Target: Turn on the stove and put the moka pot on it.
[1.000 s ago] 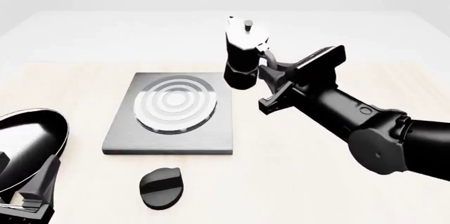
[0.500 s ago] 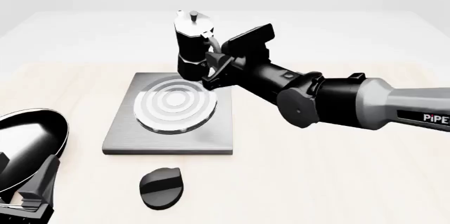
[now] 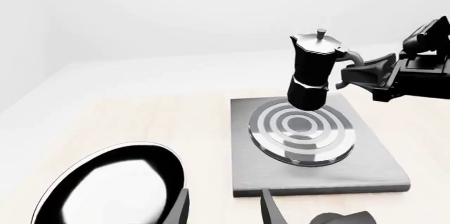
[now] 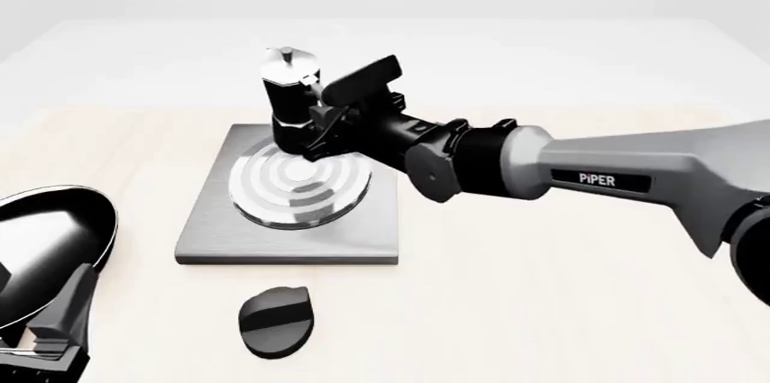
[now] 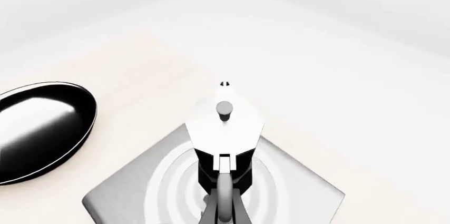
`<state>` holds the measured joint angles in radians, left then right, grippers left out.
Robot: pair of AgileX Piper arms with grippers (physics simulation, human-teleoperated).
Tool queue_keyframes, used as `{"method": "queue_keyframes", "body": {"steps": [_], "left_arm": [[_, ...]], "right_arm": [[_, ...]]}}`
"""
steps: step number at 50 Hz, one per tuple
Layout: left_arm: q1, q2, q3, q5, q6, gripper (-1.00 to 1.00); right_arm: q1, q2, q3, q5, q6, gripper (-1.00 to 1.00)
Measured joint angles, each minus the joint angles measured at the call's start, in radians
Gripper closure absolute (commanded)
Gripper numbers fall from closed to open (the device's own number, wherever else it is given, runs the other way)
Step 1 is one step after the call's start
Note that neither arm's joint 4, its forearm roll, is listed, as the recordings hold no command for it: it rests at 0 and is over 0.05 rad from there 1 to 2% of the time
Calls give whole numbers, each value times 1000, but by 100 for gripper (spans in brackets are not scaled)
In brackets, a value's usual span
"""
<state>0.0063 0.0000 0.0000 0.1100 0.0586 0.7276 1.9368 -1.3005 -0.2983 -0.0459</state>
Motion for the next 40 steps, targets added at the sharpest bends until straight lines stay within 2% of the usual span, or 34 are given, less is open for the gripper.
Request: {"method": "queue_keyframes", "body": {"steps": [31, 40], "left_arm": [[19, 0, 0, 5, -3, -100], [23, 0, 0, 7, -4, -100]], "right_arm": [[0, 103, -44, 7, -38, 100], [-4, 122, -53, 20, -33, 100]]}}
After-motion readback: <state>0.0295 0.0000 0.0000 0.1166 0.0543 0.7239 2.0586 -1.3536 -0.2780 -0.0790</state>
